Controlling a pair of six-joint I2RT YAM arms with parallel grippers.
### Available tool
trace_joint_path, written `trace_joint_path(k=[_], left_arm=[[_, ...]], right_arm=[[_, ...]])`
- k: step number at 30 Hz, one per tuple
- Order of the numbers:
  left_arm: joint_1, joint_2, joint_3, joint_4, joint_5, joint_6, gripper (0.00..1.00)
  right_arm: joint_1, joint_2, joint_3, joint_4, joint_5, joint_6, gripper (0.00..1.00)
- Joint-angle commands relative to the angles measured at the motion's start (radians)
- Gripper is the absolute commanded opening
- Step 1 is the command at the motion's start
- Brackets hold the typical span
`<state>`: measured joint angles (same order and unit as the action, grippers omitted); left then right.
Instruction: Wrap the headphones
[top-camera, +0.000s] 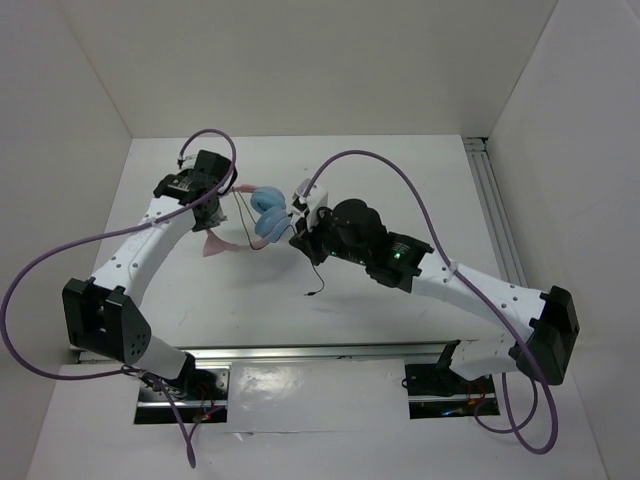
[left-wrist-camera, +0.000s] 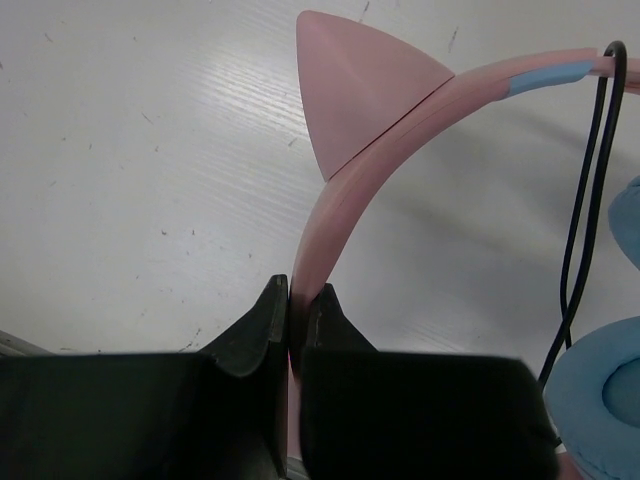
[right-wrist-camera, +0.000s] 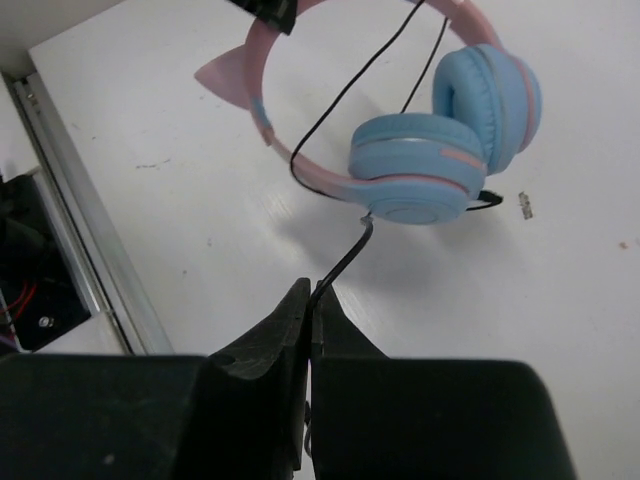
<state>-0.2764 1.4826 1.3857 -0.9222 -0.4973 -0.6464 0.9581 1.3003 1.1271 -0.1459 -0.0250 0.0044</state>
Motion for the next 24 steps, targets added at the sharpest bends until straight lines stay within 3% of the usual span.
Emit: trace_joint_path(k=[1, 11, 19, 24], left_arm=[[0.045, -0.016, 0.047, 0.046, 0.048, -0.016, 0.0], [0.141, 0.004, 0.067, 0.065, 0.175, -0.055, 0.0], [0.171, 0.004, 0.047, 0.085, 0.184, -0.064, 0.0], [0.19, 0.004, 0.038, 0.094, 0.209, -0.064, 0.0]], right_arm=[[0.022, -0.01, 0.001, 0.002, -0.084, 0.0, 0.0], [0.142, 0.017, -0.046, 0.043, -0.196, 0.02, 0.0], [0.198, 0.06, 0.002, 0.068, -0.26, 0.029, 0.0], [0.199, 0.103, 0.033, 0.109, -0.381, 0.029, 0.0]])
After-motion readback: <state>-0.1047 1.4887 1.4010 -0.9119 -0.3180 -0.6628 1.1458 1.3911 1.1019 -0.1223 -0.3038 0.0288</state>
